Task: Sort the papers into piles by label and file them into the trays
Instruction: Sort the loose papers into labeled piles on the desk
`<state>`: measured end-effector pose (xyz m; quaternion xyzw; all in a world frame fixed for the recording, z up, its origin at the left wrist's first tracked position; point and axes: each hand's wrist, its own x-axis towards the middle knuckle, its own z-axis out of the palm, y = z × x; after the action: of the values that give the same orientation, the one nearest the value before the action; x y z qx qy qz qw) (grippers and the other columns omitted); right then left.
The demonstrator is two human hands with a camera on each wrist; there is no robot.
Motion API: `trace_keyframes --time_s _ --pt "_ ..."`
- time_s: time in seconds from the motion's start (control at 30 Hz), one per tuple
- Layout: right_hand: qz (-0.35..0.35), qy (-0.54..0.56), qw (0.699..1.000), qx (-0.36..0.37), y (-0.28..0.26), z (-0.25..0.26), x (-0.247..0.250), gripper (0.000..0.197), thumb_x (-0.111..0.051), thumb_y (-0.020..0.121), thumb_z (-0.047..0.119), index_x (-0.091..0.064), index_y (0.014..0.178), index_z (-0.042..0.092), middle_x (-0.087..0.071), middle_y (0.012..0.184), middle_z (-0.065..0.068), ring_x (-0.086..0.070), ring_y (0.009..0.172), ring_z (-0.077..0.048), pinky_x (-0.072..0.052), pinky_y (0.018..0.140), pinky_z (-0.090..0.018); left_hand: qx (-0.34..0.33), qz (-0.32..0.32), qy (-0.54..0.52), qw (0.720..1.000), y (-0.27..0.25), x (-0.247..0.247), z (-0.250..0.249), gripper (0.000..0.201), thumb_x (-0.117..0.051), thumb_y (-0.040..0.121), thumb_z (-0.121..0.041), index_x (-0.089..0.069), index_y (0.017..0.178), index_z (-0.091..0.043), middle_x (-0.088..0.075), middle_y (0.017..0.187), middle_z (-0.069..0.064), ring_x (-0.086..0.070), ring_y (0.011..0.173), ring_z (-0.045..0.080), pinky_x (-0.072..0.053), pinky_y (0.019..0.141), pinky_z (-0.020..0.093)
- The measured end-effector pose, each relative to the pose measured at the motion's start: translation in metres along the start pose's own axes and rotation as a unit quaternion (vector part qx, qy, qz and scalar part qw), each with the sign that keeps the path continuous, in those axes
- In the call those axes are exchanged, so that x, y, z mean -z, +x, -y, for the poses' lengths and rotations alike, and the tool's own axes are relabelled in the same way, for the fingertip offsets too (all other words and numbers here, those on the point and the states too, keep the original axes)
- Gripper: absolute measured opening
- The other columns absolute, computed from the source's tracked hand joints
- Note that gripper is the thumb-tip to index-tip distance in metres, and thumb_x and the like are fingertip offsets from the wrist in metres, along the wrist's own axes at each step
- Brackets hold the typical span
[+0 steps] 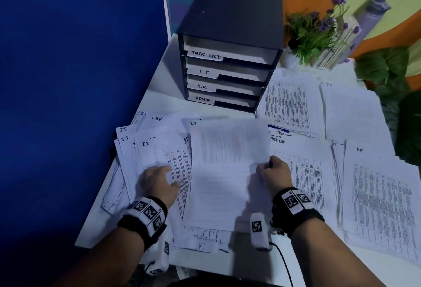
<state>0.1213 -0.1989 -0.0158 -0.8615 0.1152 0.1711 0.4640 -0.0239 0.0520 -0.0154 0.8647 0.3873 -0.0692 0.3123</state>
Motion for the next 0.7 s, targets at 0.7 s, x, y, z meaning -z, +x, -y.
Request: trace_keyframes --time_s 0.7 --pt "0.113 0.034 0.991 0.061 -0.013 0.0 -0.007 0.017 -0.064 0.087 0.014 -0.052 0.077 0.018 -0.049 0.061 0.0 -0.044 0.059 -0.015 -0.04 0.059 -0.027 0.026 0.002 -0.395 0.918 -0.009 -0.009 0.0 0.026 -0.057 0.091 0.002 -0.066 0.106 -0.017 -0.072 0.1 -0.003 -0.067 0.094 0.015 -0.052 0.087 0.031"
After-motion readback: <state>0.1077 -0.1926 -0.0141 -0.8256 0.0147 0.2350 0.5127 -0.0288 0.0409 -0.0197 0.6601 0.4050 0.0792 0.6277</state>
